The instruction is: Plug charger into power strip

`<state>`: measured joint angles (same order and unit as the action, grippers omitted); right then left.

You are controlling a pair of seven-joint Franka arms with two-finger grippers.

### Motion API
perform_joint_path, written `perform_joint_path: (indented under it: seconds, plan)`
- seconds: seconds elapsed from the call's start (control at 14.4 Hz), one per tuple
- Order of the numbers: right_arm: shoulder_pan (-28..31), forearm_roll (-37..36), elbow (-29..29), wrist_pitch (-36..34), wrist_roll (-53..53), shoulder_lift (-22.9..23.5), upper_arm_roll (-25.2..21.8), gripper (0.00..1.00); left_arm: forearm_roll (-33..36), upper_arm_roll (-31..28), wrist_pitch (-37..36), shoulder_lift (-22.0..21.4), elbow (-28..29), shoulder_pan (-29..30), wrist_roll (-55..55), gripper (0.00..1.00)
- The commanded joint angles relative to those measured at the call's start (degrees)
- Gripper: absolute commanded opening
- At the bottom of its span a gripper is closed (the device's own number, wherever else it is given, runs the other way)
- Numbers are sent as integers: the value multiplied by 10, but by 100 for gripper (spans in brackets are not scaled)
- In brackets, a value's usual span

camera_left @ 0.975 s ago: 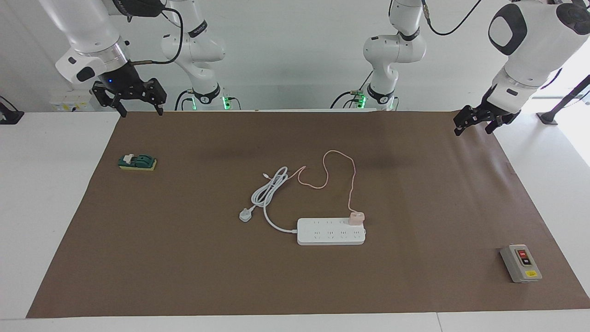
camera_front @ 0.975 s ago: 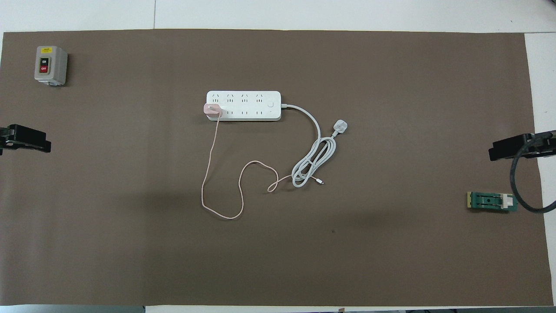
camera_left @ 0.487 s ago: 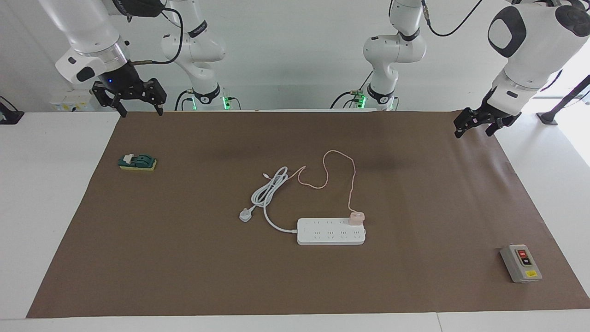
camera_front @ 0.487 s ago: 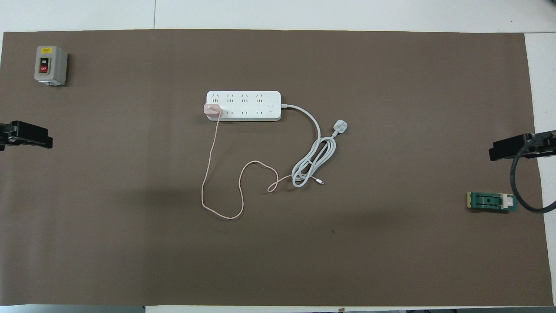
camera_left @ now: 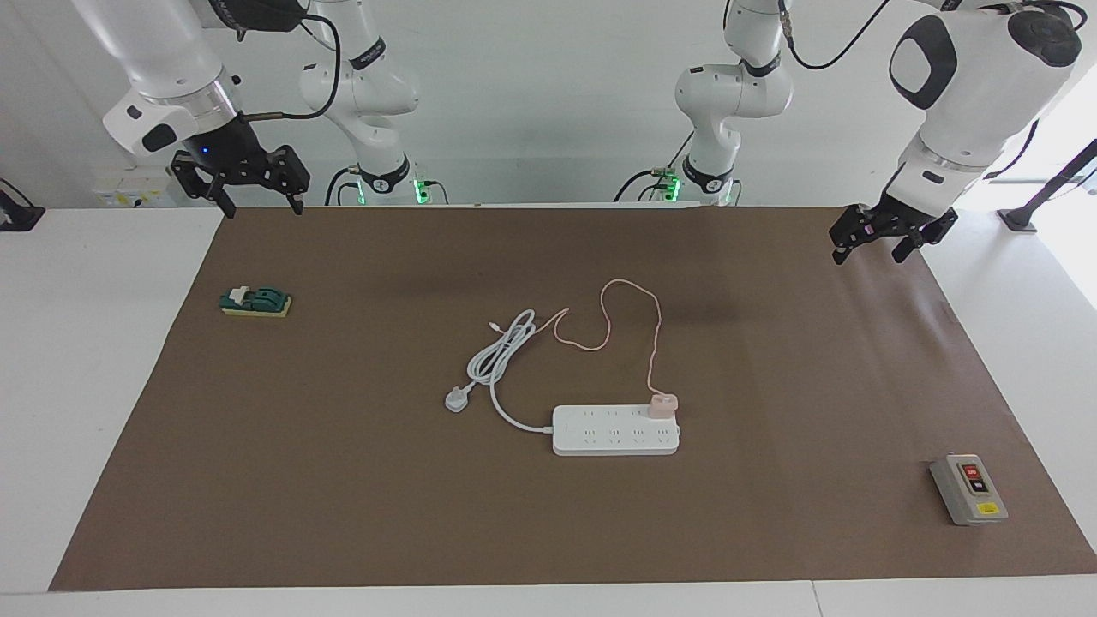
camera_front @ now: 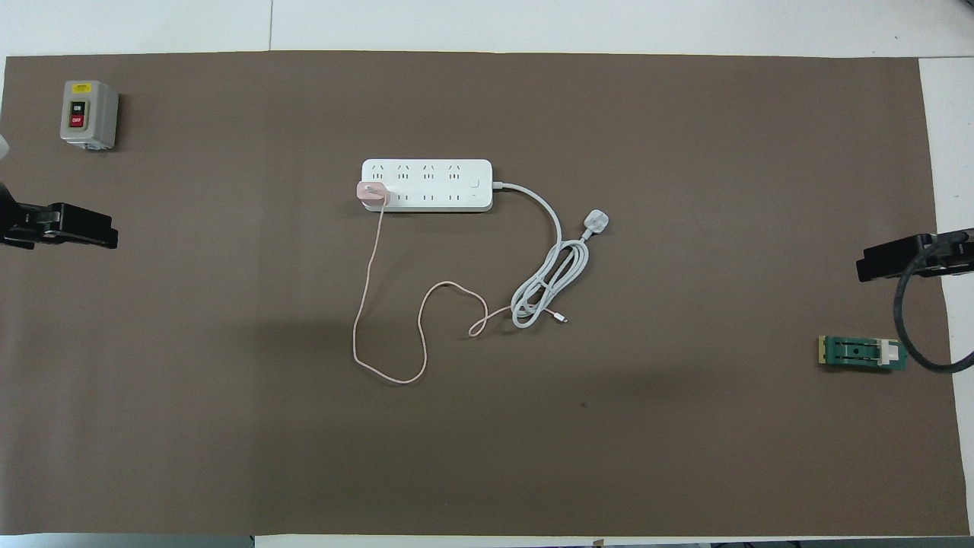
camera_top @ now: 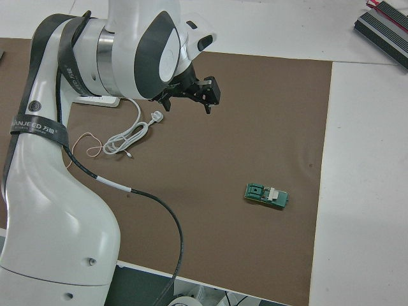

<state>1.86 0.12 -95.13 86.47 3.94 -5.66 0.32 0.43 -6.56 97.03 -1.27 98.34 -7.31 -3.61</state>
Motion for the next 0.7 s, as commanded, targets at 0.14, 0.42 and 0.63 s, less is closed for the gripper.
perform_joint_path:
  seconds: [0.14, 0.42, 0.63]
  plan:
    - [13, 11, -1, -10, 12, -8, 6, 100, -5, -9, 6, 0, 3, -18, 12, 100]
    - [12, 11, -1, -10, 12, -8, 6, 100, -3, -9, 5, 0, -3, -17, 9, 100]
    - [13, 11, -1, -10, 12, -8, 6, 100, -3, -9, 3, 0, -3, -17, 8, 100]
